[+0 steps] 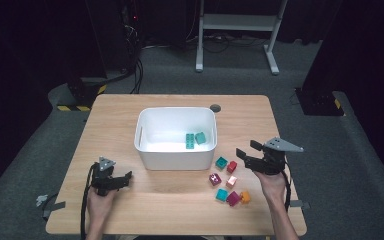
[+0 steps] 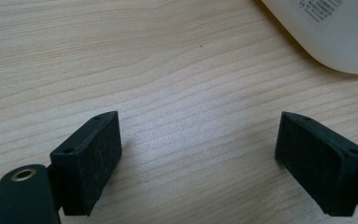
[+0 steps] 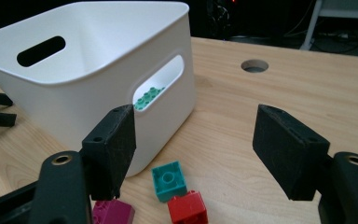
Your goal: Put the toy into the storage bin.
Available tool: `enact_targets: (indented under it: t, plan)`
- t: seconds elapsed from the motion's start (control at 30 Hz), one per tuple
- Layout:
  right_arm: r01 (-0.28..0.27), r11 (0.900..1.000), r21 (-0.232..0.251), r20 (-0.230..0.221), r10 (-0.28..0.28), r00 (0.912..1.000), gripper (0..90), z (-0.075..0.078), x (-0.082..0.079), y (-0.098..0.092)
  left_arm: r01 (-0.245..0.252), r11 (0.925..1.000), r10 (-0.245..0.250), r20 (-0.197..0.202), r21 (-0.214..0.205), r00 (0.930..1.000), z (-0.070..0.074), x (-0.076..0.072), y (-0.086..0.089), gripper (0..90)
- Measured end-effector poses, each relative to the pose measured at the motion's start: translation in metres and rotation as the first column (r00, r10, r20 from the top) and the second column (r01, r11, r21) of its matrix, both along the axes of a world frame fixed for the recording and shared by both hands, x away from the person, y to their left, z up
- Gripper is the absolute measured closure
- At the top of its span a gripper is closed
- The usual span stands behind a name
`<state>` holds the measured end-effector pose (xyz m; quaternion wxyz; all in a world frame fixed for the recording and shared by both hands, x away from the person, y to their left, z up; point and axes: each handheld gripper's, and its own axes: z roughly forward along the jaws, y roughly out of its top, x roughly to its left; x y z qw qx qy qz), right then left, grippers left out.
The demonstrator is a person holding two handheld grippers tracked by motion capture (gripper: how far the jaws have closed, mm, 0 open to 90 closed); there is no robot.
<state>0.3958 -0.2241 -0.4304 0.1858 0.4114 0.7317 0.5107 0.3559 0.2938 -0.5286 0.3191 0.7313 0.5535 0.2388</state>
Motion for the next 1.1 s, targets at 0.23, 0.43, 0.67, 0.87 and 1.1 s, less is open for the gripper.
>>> enact_targets:
  t: [0.23,0.43,0.67,0.87,1.1]
  plan:
    - [0.018,0.9991,-0.038,-0.031,-0.019,0.9994,32.5,-0.018,-0.005,0.0,0.001,1.0,-0.001,0.001,-0.005,1.0,0.0,0.0,0.0,14.5]
    - [0.029,0.996,-0.084,-0.054,-0.034,0.998,31.6,-0.03,-0.007,0.0,0.001,1.0,-0.001,0.001,-0.005,1.0,0.0,0.0,0.0,14.5]
    - [0.002,0.9942,-0.108,-0.108,-0.014,0.994,32.9,-0.045,-0.001,0.003,0.001,1.0,-0.001,0.001,-0.005,1.0,0.0,0.0,0.0,14.5]
    - [-0.035,0.9882,-0.149,-0.137,0.015,0.9905,34.3,-0.054,0.005,0.01,0.002,1.0,-0.002,0.002,-0.005,1.0,0.0,0.0,0.0,14.5]
    - [-0.064,0.9835,-0.169,-0.164,0.036,0.9857,36.1,-0.062,0.012,0.013,0.001,1.0,-0.001,0.003,-0.006,1.0,0.0,0.0,0.0,14.5]
